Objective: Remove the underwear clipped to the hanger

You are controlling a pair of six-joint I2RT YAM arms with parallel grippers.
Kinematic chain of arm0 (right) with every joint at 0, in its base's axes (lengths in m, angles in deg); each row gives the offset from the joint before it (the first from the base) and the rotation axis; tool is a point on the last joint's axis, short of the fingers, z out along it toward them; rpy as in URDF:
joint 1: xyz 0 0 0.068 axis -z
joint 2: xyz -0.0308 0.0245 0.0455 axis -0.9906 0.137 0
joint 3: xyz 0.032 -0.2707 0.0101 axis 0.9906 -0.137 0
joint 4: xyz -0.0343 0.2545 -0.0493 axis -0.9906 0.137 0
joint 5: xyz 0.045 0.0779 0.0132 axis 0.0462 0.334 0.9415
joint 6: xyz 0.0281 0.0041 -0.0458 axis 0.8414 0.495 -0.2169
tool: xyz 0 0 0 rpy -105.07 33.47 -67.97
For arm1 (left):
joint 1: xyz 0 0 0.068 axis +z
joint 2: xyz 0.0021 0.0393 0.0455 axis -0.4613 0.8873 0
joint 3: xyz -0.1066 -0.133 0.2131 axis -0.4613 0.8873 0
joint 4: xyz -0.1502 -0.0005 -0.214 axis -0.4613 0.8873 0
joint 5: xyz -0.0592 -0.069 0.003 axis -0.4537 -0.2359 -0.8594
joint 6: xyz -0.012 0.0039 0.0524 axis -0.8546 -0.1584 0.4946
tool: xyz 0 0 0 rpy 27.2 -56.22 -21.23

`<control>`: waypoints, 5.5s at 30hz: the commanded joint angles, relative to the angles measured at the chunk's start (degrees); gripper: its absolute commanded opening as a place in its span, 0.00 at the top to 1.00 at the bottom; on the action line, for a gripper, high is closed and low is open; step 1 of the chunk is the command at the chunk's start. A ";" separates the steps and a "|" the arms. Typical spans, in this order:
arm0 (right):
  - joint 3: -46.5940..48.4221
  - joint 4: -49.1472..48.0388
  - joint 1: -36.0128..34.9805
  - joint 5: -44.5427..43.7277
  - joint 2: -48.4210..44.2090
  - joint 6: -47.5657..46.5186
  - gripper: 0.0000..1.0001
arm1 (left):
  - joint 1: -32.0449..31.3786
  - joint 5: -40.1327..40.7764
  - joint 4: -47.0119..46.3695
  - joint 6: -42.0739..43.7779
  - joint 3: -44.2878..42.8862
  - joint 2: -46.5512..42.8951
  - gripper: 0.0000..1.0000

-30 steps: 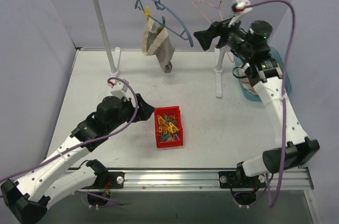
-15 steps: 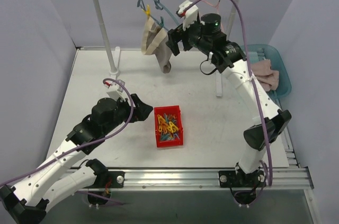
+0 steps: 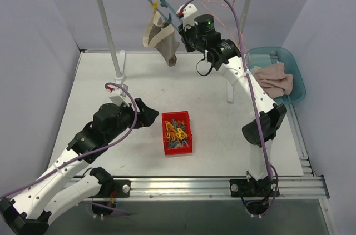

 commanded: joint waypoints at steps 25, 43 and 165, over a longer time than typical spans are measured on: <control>-23.41 -24.54 0.89 6.65 -22.44 8.65 1.00 | 0.99 0.81 0.10 0.52 -1.81 0.41 0.06; -60.58 -28.50 0.28 -6.78 -55.47 10.50 1.00 | 1.43 1.17 -3.84 0.96 -7.08 7.62 0.07; -89.96 -44.05 -23.19 -34.66 -49.18 36.10 1.00 | 8.46 5.38 -30.84 -27.01 -7.96 33.99 0.97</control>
